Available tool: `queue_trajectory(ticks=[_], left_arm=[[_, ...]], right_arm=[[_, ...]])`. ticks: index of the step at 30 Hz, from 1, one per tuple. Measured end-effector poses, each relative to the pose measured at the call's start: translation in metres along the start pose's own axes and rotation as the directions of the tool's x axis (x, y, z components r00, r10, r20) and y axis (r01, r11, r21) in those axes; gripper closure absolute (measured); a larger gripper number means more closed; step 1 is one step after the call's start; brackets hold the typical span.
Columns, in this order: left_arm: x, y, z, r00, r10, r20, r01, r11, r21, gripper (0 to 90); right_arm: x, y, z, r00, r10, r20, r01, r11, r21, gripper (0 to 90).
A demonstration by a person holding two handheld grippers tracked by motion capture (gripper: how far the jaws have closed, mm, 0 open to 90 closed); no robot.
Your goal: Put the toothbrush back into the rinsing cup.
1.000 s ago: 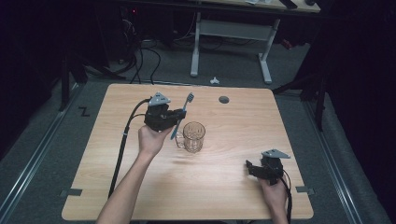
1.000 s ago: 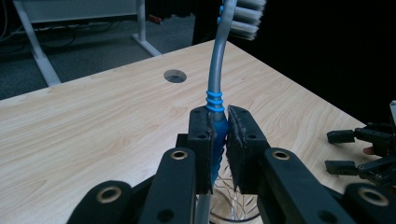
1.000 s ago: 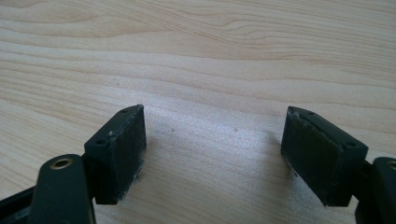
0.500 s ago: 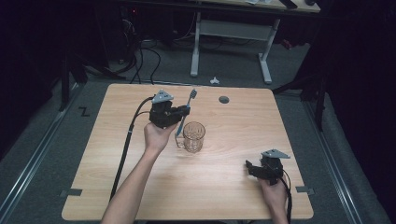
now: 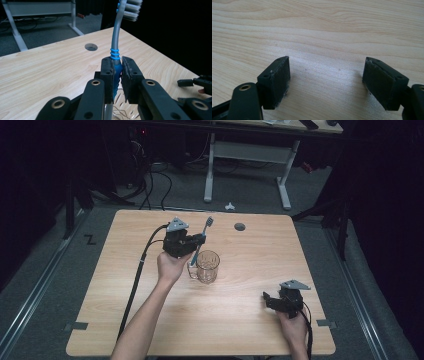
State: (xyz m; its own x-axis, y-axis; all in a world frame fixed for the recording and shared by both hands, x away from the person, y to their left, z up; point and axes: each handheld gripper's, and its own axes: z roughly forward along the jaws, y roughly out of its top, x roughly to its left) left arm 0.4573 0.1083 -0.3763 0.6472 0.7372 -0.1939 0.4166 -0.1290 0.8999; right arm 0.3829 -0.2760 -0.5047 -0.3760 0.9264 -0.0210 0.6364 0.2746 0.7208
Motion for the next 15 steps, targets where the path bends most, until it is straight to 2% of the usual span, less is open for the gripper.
queue_trajectory(ticks=[4,15], left_arm=[[-0.0002,-0.0026,-0.0005,1.0,0.003,0.001,-0.003,1.0,0.0,80.0],[0.0021,-0.0069,-0.0008,1.0,0.007,-0.002,-0.007,0.9991,0.042,79.9]], right_arm=[[0.0,0.0,0.0,1.0,0.0,0.0,0.0,1.0,0.0,22.3],[0.0,0.0,0.0,1.0,0.001,-0.001,-0.001,1.0,0.001,22.3]])
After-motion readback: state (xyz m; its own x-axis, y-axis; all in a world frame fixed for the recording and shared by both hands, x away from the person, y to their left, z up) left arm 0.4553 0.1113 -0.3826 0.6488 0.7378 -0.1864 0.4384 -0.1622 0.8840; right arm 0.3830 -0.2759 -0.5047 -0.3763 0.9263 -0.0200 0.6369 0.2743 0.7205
